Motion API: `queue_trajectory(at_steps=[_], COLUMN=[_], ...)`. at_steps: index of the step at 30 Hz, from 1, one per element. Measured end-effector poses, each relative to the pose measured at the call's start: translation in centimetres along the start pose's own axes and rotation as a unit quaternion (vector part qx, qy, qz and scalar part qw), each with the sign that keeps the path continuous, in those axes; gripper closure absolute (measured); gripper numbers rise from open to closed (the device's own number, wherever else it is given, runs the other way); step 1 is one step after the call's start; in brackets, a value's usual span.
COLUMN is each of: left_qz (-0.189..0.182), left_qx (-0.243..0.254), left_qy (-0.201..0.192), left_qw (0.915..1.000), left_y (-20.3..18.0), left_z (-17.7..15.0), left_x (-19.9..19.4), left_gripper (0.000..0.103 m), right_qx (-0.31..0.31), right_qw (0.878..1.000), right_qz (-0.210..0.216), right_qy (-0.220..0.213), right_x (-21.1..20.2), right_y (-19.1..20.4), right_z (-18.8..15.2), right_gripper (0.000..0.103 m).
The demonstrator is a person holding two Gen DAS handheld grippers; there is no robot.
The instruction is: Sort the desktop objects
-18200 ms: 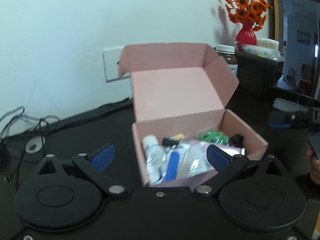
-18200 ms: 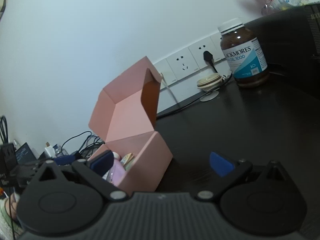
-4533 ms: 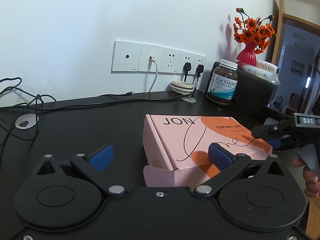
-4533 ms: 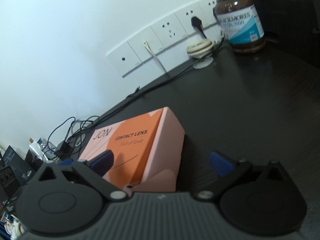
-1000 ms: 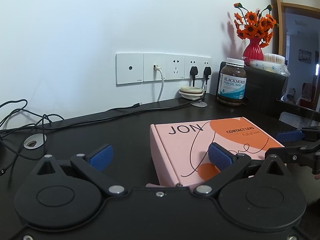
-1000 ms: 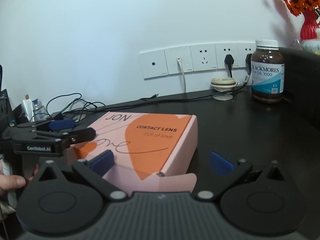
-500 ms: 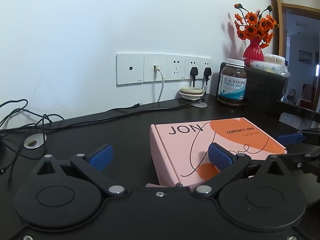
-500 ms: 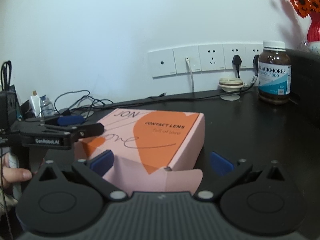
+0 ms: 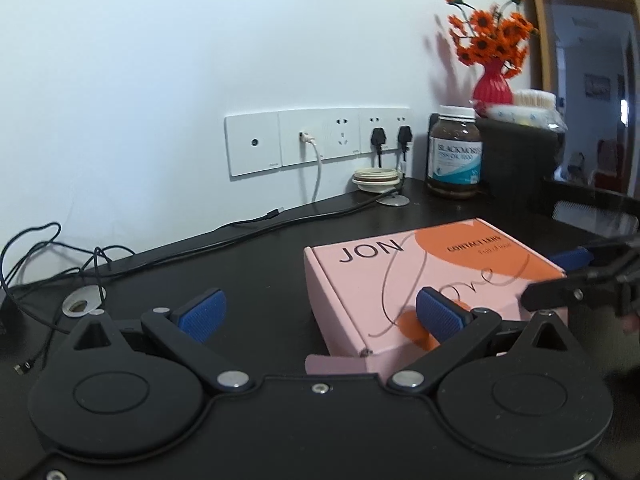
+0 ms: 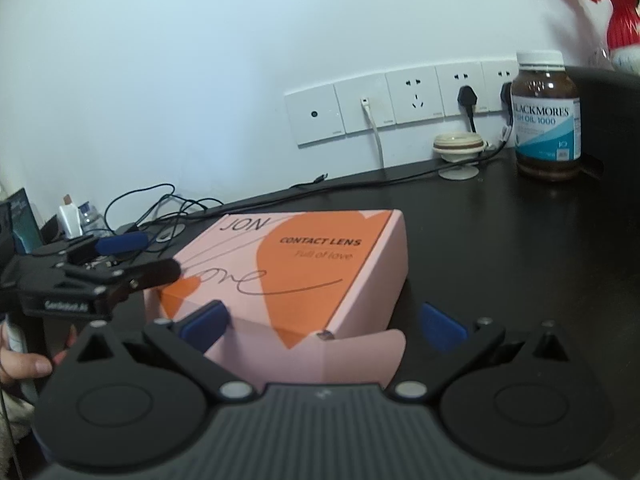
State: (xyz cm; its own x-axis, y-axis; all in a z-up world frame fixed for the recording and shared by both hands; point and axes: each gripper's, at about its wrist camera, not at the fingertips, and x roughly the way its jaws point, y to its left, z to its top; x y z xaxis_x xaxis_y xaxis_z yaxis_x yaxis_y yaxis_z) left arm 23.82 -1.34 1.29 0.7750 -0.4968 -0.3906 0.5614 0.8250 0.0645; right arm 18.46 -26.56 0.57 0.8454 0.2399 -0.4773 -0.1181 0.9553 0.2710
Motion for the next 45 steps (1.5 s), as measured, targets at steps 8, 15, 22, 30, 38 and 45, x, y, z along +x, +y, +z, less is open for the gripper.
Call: queue_trajectory(at_steps=[8,15,22,30,38,45], left_qz=[-0.019,-0.037,-0.032,-0.024,-0.017,0.016], left_qx=[0.034,0.063,0.066,0.06,0.06,0.048], left_qy=[0.009,0.025,0.027,0.026,0.024,0.029], left_qw=[0.9992,0.997,0.9969,0.9976,0.9978,0.9983], left_y=[-0.4,-1.6,-2.0,-1.8,-1.9,-2.7], left_z=[-0.1,-1.0,-1.2,-1.3,-1.4,-1.0], left_x=[-0.6,0.1,0.6,0.7,0.6,0.6], left_gripper=[0.0,0.0,0.0,0.0,0.0,0.0], right_qx=[0.025,0.049,0.054,0.071,0.073,0.089], right_qw=[1.0,0.999,0.998,0.997,0.997,0.995], right_qz=[-0.009,-0.006,-0.011,-0.019,-0.025,-0.038], right_qy=[0.0,0.006,0.005,0.002,-0.003,-0.016], right_x=[0.1,0.1,0.0,-0.1,-0.2,-0.7], right_y=[-0.7,-1.3,-1.3,-1.7,-1.6,-2.0], right_z=[0.0,0.0,-0.1,-0.3,-0.5,-0.6], right_gripper=[0.001,0.001,0.001,0.001,0.001,0.001])
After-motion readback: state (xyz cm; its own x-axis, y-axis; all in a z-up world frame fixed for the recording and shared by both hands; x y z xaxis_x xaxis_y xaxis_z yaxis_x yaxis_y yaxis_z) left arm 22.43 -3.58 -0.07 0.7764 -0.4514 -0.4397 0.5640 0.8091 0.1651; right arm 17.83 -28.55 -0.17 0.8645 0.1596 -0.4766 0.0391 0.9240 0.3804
